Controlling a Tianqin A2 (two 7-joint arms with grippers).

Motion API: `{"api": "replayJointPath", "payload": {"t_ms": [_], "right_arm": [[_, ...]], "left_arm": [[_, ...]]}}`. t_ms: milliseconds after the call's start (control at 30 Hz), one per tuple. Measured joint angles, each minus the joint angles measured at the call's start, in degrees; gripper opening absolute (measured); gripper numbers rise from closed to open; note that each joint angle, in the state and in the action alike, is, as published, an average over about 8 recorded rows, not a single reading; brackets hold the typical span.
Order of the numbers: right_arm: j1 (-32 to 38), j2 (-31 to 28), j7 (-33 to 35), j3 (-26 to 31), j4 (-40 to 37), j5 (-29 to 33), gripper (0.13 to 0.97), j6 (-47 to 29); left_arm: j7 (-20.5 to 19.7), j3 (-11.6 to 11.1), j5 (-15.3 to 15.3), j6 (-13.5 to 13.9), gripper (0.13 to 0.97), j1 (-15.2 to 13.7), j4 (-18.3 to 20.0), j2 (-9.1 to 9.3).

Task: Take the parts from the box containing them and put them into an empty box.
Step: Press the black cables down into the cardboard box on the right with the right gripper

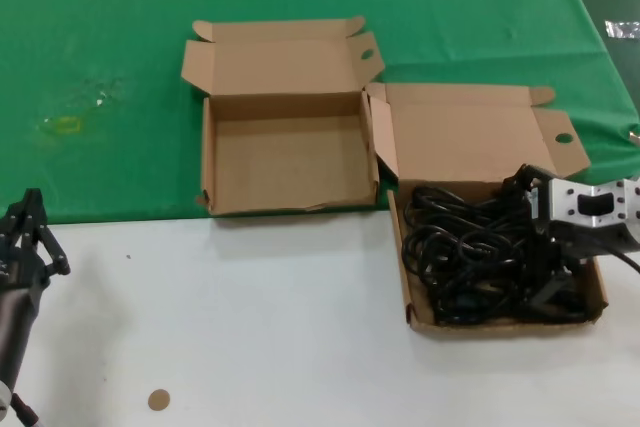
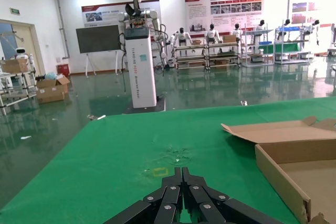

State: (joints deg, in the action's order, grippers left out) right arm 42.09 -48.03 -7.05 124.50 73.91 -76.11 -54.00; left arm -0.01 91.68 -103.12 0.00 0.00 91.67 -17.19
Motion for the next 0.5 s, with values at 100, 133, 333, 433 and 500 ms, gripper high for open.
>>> {"api": "replayJointPath", "payload": {"t_ms": [100, 133, 333, 433, 500], "right_arm": [[-0.1, 0.3, 0.1, -0.7, 0.3, 0.7, 0.893, -1.0], [-0.1, 0.4, 0.2, -1.0, 0.4, 0.9, 0.877, -1.4], [-0.5, 0.7, 0.5, -2.3, 0.8, 1.8, 0.782, -3.0], [-0.9, 0.6, 0.6, -2.8, 1.1, 2.1, 0.782, -3.7], [-1.2, 0.5, 0.7, -3.1, 1.3, 2.3, 0.757, -4.2]], "left_arm": [[0.0, 0.0, 0.0, 0.0, 0.152, 0.0, 0.0, 0.0], [0.0, 0.0, 0.0, 0.0, 0.152, 0.0, 0.0, 0.0], [0.0, 0.0, 0.0, 0.0, 0.152, 0.0, 0.0, 0.0], [0.0, 0.0, 0.0, 0.0, 0.152, 0.0, 0.0, 0.0], [0.0, 0.0, 0.0, 0.0, 0.152, 0.0, 0.0, 0.0]]}}
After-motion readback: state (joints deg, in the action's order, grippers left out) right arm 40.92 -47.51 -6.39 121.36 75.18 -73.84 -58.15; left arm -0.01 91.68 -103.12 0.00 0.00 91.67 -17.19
